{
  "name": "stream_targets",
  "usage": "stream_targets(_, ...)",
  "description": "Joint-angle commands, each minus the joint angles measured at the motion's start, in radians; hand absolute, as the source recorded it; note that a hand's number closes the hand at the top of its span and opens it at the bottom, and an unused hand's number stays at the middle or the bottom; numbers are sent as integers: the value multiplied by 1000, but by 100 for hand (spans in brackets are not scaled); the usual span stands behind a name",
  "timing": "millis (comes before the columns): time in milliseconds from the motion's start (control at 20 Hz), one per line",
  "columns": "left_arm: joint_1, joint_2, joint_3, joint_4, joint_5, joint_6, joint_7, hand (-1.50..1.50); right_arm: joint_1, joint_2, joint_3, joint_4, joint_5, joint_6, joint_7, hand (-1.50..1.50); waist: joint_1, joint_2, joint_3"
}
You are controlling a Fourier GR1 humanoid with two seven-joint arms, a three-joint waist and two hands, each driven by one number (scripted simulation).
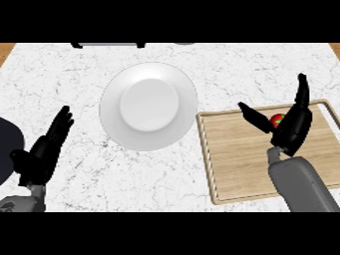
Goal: Pick the tomato from the tray and place it in the plate
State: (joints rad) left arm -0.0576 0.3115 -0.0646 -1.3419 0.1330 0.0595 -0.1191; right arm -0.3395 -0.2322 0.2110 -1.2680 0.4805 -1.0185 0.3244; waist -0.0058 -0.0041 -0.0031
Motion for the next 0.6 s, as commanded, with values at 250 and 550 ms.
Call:
stream_targets(250,20,-1,22,2,5,-2,-12,0,44,-90,36,-95,288,343,508,-150,-29,-9,-3)
stream_targets(550,24,12,29,29,1,-34,-48,0,0,-160,44,-268,242,695,788,-150,-18,-4,-1)
